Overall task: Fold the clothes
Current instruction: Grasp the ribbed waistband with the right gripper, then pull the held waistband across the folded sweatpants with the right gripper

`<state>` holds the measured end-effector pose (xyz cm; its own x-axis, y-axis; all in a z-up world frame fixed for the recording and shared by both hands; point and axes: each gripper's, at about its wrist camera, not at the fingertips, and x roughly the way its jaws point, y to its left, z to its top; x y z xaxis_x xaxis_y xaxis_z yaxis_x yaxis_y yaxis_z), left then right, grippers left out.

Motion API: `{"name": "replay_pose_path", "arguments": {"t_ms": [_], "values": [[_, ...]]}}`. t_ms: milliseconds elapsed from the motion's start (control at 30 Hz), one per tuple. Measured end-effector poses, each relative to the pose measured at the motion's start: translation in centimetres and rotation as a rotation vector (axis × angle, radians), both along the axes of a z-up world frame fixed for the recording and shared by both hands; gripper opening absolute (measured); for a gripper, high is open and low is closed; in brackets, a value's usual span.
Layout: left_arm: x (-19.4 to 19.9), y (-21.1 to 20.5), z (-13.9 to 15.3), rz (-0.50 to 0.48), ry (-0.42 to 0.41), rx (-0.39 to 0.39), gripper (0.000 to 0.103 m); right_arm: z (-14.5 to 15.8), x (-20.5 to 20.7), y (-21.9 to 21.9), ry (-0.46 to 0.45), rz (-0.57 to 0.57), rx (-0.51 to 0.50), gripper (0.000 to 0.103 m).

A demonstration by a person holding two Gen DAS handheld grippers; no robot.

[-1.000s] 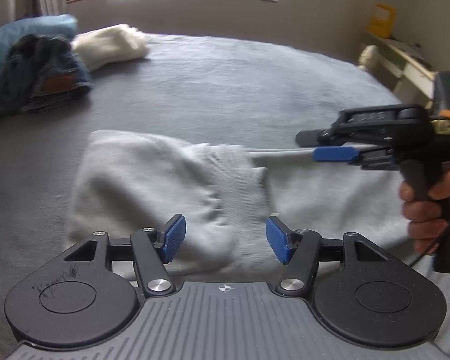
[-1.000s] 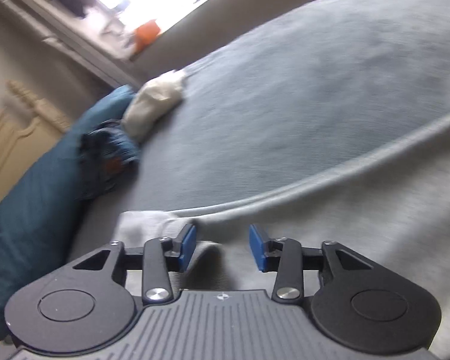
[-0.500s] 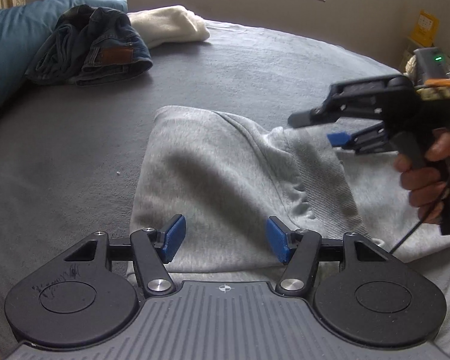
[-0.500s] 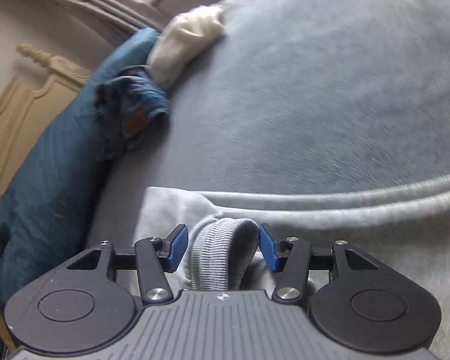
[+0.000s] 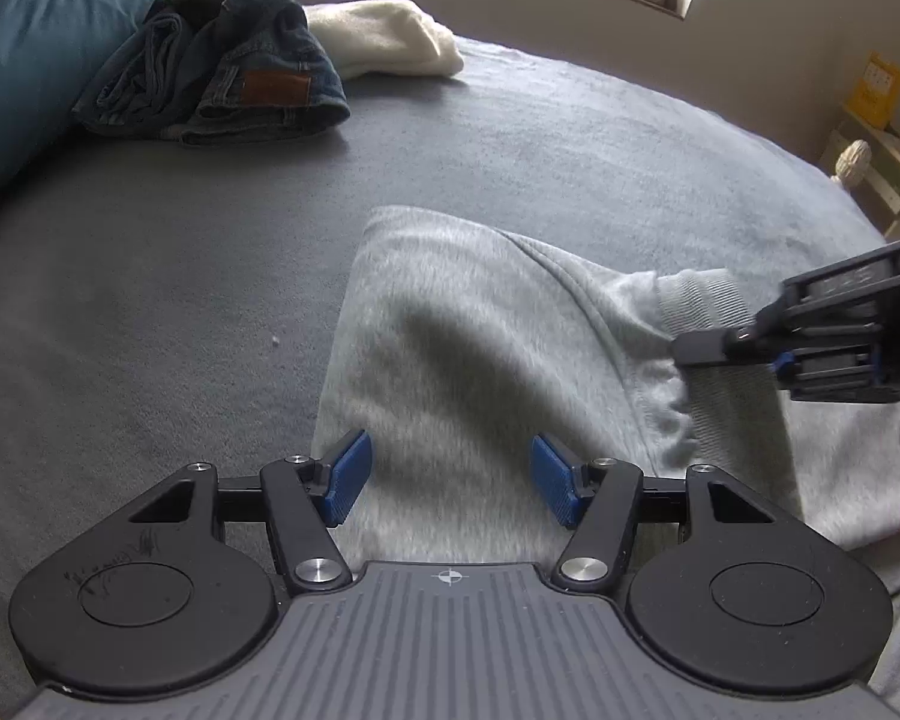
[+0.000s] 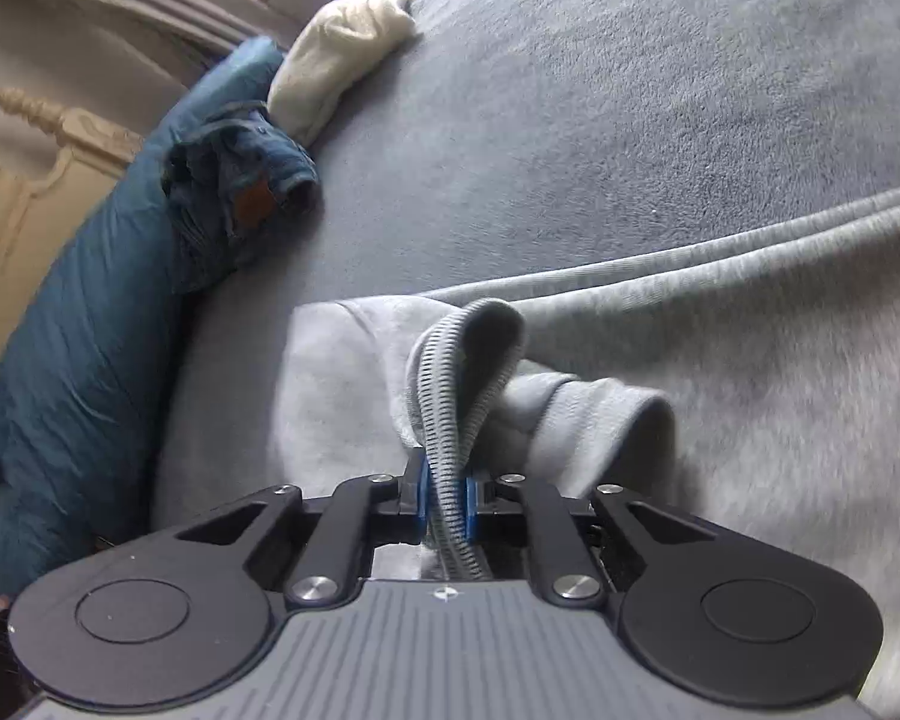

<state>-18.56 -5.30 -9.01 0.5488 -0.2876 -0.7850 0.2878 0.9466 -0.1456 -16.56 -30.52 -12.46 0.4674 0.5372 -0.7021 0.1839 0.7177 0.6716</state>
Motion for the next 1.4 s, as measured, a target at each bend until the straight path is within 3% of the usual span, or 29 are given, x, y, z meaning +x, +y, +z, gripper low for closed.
{"name": "replay_pose_path", "arguments": {"t_ms": [133, 233, 333, 433, 500, 667, 833, 1067, 1400], "values": [[0.3, -0.3, -0.7, -0.006, 0.015, 0.017, 0.06, 0.1, -1.9, -0.8, 0.043, -0.065, 0.035, 0.011], [0.3, -0.8, -1.2, -0.009, 0.039, 0.024, 0.06, -2.3, -2.7, -2.4, 0.117, -0.137, 0.056, 0.011], [0.2, -1.7, -1.9, -0.022, 0.049, 0.074, 0.06, -2.0, -2.6, -2.4, 0.093, -0.102, 0.032, 0.014], [0.1, -2.7, -2.6, -0.034, 0.059, 0.128, 0.06, -1.7, -2.7, -1.8, 0.08, -0.07, -0.064, 0.03], [0.0, -3.1, -2.9, -0.038, 0.064, 0.151, 0.06, -1.5, -2.9, -1.4, 0.072, -0.053, -0.133, 0.046], [0.0, -3.5, -3.0, -0.031, 0.07, 0.152, 0.06, -1.0, -3.3, -0.5, 0.053, -0.017, -0.294, 0.056], [0.0, -3.5, -3.2, -0.046, 0.075, 0.157, 0.061, -2.4, -3.3, -1.7, 0.092, -0.069, -0.217, 0.066], [0.3, -3.2, -3.5, -0.038, 0.091, 0.142, 0.062, -4.0, -3.1, -3.1, 0.119, -0.088, -0.091, 0.069], [0.5, -3.0, -3.8, -0.04, 0.101, 0.127, 0.063, -4.4, -2.2, -3.0, 0.143, -0.055, -0.045, 0.069]]}}
